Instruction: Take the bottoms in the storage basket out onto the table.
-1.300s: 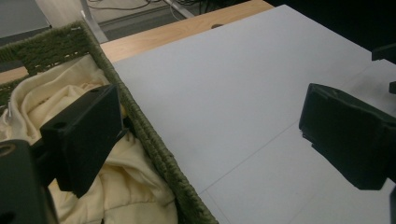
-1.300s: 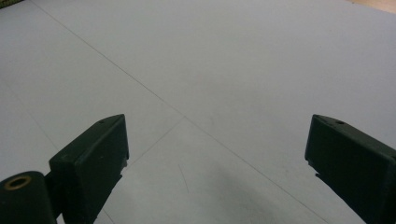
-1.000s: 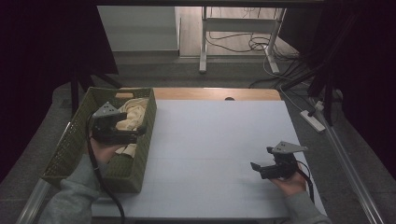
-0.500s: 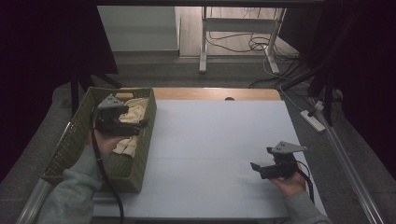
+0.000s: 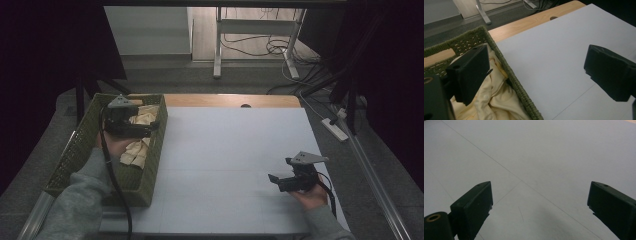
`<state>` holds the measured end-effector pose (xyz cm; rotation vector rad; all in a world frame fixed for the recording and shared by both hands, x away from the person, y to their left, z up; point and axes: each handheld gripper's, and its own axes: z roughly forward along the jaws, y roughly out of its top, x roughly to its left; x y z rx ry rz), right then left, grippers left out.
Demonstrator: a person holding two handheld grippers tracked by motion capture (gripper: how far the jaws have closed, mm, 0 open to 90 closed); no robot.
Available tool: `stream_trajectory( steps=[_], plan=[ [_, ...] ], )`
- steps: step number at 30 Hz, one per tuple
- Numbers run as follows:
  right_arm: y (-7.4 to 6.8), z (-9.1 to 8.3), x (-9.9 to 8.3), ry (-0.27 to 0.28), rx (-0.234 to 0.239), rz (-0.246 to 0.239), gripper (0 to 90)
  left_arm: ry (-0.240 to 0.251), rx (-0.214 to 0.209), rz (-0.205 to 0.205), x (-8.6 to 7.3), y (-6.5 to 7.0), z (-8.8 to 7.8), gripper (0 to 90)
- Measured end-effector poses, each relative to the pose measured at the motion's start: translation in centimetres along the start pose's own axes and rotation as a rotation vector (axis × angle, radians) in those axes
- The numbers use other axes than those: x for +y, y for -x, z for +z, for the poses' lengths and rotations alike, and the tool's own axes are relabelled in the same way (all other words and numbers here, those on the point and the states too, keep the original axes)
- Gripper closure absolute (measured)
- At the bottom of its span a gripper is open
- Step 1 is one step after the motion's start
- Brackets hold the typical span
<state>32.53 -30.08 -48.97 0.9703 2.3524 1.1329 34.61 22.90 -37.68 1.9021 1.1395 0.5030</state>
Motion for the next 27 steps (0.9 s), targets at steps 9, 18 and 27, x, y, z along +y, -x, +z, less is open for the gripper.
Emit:
stream_trajectory(
  steps=[9, 18, 27],
  plan=[
    [0.0, 0.1, 0.0, -0.005, -0.003, 0.0, 6.6, -0.011, 0.015, -0.017, 0.6, -0.9, 0.8, 7.2],
    [0.0, 0.1, -0.1, -0.01, -0.004, -0.001, 6.6, -0.018, 0.023, -0.046, 0.8, -2.1, 1.7, 7.3],
    [0.0, 0.2, -0.1, -0.016, -0.006, 0.001, 6.6, -0.035, 0.048, -0.05, 1.1, -3.1, 2.5, 7.3]
  ],
)
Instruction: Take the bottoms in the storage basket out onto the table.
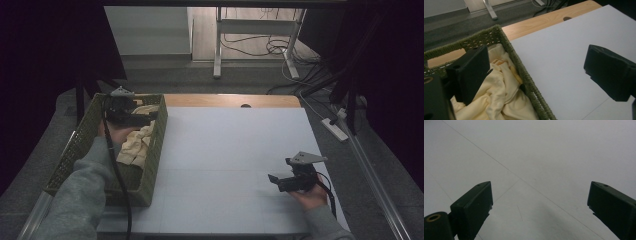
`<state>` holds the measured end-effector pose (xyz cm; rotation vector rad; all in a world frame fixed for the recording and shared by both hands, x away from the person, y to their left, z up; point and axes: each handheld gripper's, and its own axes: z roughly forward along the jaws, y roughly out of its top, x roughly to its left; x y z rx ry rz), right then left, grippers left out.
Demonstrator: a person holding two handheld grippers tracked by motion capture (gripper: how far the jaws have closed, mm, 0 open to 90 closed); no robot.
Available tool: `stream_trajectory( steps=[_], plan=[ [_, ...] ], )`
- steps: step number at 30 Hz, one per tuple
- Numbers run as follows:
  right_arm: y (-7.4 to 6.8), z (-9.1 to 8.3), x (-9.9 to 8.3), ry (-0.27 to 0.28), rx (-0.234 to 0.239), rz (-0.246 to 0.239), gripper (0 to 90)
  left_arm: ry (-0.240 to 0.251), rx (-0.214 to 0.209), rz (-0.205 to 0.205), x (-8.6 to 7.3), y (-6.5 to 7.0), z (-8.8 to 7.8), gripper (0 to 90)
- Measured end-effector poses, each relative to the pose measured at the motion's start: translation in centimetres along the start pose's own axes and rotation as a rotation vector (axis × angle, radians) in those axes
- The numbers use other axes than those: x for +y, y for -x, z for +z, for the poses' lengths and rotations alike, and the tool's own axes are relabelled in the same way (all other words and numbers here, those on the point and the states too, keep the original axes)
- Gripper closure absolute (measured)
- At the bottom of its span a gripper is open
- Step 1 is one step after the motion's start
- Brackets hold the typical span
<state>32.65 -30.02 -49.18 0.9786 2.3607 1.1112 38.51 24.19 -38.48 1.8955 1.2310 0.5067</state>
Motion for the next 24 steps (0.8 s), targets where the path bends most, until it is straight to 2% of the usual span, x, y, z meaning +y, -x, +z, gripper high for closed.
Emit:
stream_trajectory(
  steps=[14, 24],
  plan=[
    [0.0, 0.1, -0.1, -0.008, -0.002, 0.002, 6.6, -0.034, 0.044, -0.027, 0.5, -2.1, 1.7, 7.8],
    [0.0, 0.2, -0.1, -0.013, -0.006, 0.001, 6.6, -0.063, 0.062, -0.05, 0.4, -3.0, 3.3, 8.0]
  ],
)
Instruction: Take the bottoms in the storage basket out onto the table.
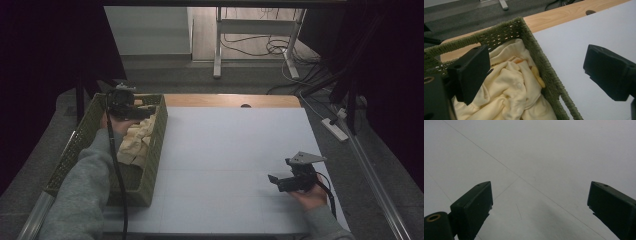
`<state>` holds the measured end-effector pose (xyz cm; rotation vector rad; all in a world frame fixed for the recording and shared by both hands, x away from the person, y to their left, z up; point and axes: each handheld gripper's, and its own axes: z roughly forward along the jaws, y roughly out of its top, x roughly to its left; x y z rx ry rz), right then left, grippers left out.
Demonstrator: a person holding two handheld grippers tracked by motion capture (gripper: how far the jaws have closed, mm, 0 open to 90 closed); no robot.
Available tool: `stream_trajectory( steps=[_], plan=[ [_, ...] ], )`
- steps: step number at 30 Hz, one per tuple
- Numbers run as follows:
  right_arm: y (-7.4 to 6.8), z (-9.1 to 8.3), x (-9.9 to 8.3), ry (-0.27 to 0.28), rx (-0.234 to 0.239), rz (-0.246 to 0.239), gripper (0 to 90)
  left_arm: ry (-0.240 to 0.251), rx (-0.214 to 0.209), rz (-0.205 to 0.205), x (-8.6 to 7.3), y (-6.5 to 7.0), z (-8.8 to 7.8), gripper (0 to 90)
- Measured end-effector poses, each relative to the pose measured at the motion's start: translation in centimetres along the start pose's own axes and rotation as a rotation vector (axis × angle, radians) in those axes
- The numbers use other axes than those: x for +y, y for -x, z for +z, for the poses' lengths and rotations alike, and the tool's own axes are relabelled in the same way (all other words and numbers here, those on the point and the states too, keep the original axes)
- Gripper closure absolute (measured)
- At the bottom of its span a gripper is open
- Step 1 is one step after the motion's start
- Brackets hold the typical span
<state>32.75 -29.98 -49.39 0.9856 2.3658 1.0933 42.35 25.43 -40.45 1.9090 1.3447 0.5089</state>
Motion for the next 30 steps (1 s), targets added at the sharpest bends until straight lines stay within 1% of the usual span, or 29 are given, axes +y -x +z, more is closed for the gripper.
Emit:
stream_trajectory(
  steps=[4, 7, 14, 18, 23, 30],
  plan=[
    [0.0, 0.0, 0.0, -0.003, -0.003, 0.001, 6.6, -0.006, 0.012, -0.005, 0.0, -0.4, 0.4, 8.0],
    [0.0, 0.0, 0.0, -0.004, -0.003, 0.0, 6.6, -0.007, 0.019, -0.021, 0.0, -0.8, 0.8, 8.1],
    [0.0, 0.1, -0.1, -0.009, -0.004, -0.001, 6.6, -0.013, 0.031, -0.037, -0.2, -1.3, 1.4, 8.2],
    [0.0, 0.1, -0.1, -0.01, -0.004, -0.002, 6.6, -0.021, 0.038, -0.054, -0.5, -1.8, 1.9, 8.2],
    [0.0, 0.2, -0.1, -0.013, -0.004, -0.001, 6.6, -0.036, 0.037, -0.072, -1.0, -2.2, 2.7, 8.2],
    [0.0, 0.2, -0.1, -0.015, -0.004, 0.001, 6.6, -0.052, 0.032, -0.079, -1.3, -2.3, 3.3, 8.0]
  ],
)
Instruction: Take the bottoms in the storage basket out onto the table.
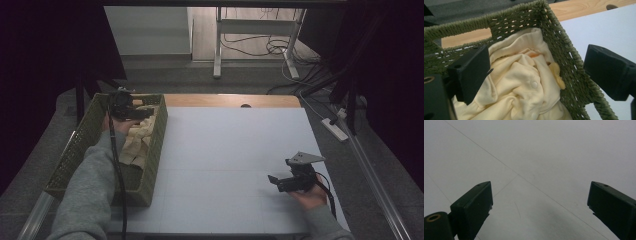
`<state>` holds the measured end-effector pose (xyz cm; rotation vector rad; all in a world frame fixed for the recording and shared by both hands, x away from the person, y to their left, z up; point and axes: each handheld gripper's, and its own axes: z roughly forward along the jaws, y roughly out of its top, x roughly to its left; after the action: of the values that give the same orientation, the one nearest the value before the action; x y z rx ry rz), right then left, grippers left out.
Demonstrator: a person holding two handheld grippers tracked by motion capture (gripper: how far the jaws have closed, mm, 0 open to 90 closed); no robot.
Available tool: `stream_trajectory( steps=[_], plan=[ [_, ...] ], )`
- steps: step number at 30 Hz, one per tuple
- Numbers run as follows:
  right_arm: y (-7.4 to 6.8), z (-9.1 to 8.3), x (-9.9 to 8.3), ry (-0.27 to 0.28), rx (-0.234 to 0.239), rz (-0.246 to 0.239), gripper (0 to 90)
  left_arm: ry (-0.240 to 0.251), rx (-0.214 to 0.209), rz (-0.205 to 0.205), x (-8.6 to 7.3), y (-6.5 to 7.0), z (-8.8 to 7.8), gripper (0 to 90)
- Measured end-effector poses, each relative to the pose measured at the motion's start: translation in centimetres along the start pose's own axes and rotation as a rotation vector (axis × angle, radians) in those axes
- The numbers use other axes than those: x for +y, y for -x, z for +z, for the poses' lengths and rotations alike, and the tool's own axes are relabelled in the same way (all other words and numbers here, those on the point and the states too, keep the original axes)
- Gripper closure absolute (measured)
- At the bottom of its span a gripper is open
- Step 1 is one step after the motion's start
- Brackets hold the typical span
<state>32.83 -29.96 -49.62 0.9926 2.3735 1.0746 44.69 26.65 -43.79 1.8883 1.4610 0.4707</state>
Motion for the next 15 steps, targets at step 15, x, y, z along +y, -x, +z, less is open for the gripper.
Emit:
stream_trajectory(
  steps=[15],
  plan=[
    [0.0, 0.1, 0.0, -0.005, 0.0, 0.001, 6.6, -0.054, -0.005, -0.029, -1.0, -0.3, 1.7, 6.7]
  ],
)
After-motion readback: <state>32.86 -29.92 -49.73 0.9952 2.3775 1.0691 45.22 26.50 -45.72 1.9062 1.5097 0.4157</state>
